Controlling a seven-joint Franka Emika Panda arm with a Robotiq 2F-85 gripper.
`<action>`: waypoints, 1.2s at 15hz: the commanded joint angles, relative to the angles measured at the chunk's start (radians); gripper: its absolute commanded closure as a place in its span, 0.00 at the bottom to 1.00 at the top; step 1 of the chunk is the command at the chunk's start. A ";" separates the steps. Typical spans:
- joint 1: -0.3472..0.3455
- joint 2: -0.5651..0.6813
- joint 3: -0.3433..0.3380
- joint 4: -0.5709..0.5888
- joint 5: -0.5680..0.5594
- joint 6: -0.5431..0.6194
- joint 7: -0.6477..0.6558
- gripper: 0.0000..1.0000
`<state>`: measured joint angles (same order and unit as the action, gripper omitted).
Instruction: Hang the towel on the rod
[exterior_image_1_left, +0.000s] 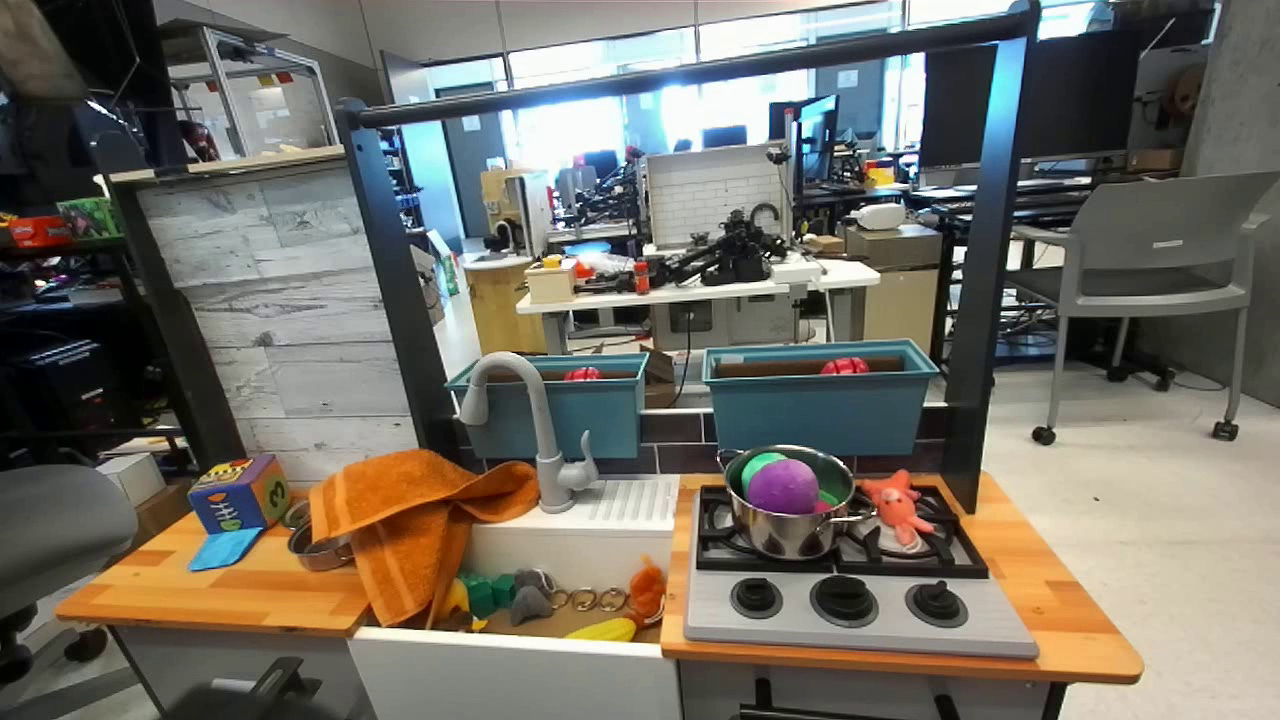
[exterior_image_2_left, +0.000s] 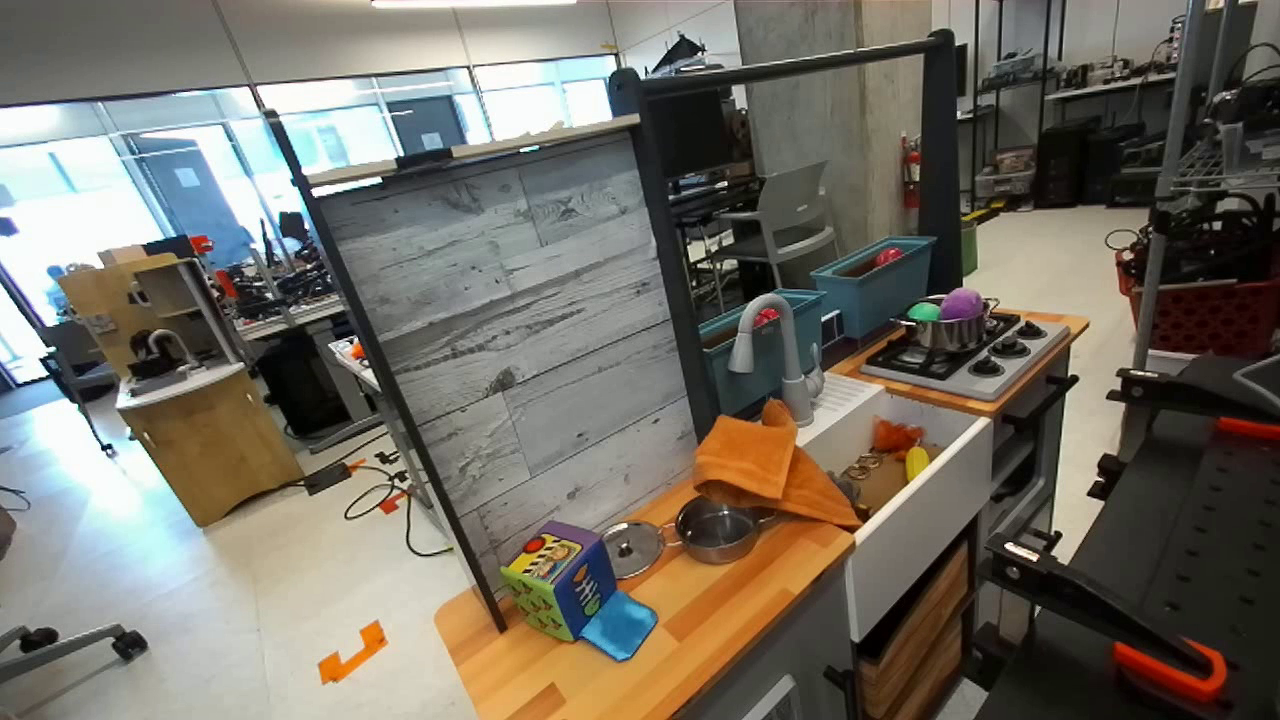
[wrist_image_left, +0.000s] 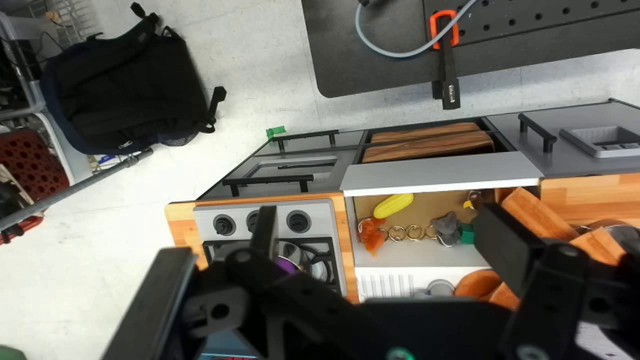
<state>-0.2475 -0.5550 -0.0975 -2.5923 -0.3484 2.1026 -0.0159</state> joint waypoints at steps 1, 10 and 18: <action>0.029 0.043 -0.021 0.006 0.017 0.052 -0.009 0.00; 0.192 0.529 0.026 0.242 0.183 0.244 -0.044 0.00; 0.250 0.982 0.106 0.589 0.342 0.191 0.035 0.00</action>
<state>-0.0179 0.2618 -0.0097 -2.1584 -0.0453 2.3351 -0.0280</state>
